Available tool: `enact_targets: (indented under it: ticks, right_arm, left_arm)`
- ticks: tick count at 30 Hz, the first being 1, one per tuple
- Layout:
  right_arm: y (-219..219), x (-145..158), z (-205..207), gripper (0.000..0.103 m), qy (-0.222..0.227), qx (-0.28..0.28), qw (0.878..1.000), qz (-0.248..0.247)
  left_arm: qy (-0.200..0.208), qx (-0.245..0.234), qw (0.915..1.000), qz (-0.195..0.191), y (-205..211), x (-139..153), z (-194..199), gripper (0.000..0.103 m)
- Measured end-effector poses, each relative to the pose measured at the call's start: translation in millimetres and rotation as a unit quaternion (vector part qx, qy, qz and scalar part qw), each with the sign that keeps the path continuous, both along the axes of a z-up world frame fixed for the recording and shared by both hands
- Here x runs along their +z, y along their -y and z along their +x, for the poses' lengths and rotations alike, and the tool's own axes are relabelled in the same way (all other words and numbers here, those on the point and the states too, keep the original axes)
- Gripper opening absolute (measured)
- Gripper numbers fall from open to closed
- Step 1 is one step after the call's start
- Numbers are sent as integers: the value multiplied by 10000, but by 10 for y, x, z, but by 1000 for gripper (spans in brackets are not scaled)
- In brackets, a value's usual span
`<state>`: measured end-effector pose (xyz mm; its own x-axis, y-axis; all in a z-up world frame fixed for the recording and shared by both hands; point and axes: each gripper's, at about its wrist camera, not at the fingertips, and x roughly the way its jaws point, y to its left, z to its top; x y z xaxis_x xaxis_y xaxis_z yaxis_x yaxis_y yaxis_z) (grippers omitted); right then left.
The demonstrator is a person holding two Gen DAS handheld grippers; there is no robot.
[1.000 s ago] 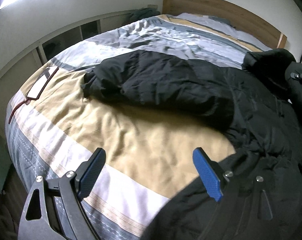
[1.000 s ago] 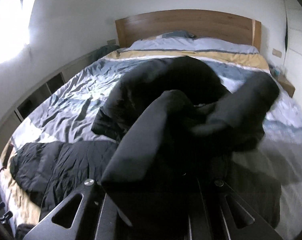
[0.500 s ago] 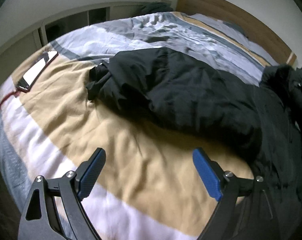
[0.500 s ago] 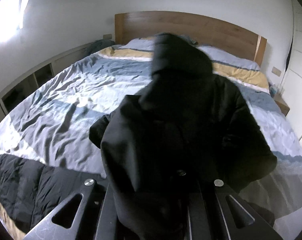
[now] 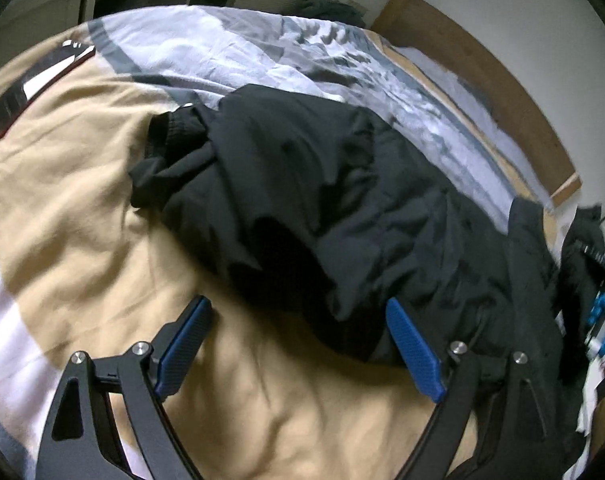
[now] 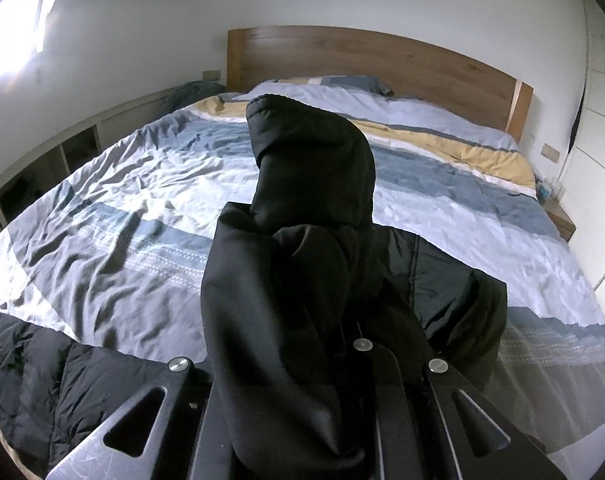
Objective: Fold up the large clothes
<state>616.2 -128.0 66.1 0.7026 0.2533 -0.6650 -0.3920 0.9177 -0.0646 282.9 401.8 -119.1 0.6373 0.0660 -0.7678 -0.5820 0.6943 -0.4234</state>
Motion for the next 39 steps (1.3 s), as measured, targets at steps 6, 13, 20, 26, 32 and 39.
enact_targets:
  ticks: [6, 13, 20, 26, 32, 39]
  right_arm:
    - [-32, -22, -57, 12, 13, 73, 10000, 47]
    - [-53, 5, -281, 12, 12, 413, 9991, 85]
    - [-96, 157, -801, 12, -23, 1140, 9935, 62]
    - [-73, 179, -1386, 13, -225, 1663, 9858, -87]
    - [5, 71, -1983, 13, -527, 1953, 9790, -231]
    - [112, -143, -2528, 15, -1046, 2069, 9724, -256]
  left_arm:
    - [272, 281, 9983, -430, -245, -107, 39, 89]
    - [453, 427, 9965, -565, -434, -108, 162, 89]
    - [451, 451, 9963, -573, -504, -85, 245, 89]
    - [461, 466, 9954, -695, -547, -52, 327, 89]
    - [410, 428, 9963, -627, -549, 6, 371, 89]
    - [409, 405, 9959, -695, -581, -16, 431, 89]
